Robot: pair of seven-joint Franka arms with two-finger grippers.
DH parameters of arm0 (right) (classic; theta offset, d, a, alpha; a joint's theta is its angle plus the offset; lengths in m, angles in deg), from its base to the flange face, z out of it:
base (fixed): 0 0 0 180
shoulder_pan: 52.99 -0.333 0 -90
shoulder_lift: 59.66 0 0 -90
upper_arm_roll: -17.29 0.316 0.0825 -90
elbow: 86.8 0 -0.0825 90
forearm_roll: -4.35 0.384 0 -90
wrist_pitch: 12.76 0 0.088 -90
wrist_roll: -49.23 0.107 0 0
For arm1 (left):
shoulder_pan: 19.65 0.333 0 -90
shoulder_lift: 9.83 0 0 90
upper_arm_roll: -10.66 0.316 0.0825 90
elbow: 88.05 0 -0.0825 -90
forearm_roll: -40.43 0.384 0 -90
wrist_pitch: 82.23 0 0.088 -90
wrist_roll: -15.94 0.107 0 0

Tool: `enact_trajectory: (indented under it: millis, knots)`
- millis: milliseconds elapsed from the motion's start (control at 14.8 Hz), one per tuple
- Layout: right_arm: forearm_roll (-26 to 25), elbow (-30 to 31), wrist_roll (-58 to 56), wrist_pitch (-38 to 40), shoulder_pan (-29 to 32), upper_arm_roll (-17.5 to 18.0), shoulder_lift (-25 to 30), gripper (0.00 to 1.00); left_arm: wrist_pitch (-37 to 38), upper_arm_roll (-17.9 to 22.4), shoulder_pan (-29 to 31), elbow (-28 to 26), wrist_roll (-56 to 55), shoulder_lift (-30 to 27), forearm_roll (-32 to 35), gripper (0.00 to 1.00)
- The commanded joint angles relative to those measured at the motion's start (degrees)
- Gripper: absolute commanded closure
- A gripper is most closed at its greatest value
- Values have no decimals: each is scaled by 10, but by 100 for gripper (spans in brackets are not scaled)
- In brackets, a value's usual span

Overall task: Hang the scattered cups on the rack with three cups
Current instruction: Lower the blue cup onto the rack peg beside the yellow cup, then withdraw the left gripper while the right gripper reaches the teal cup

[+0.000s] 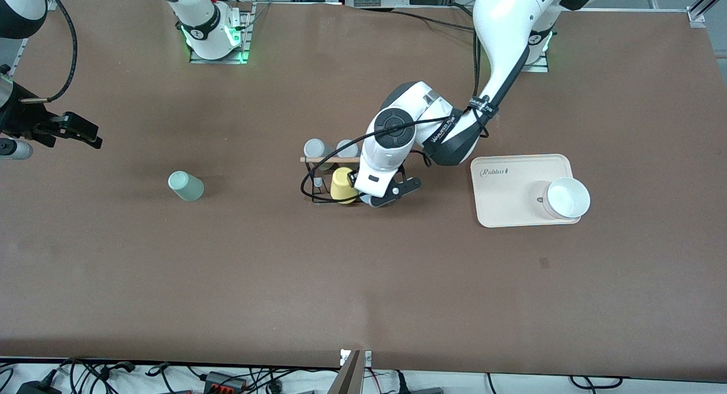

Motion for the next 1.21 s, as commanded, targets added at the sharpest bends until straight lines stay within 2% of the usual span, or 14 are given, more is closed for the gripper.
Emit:
enact_trajectory:
  millis: [0, 539, 674, 741, 809, 943, 1145]
  knots:
    - [-1, -9, -10, 2, 5, 2, -4, 0, 41, 3, 0, 7, -10, -18, 11, 17]
    - [5, -13, -5, -11, -3, 7, -40, 0, 69, 16, 18, 7, -7, -70, 11, 17]
    - [3, -13, -4, -12, -4, 7, -45, 0, 89, 16, 50, 7, -3, -100, 12, 16]
    - [3, -13, -3, -13, -3, 7, -60, 0, 98, 13, 75, 6, 14, -115, 13, 11]
    - [0, -13, -5, -13, -3, 7, -81, 0, 118, 12, 95, 2, 48, -130, 12, 0]
    - [0, -14, -11, -8, 0, 7, -97, 0, 162, 14, 133, 2, 97, -158, 12, 0]
    - [-3, -10, -5, -10, -5, 7, -97, 0, 181, 15, 196, -5, 114, -204, 14, 0]
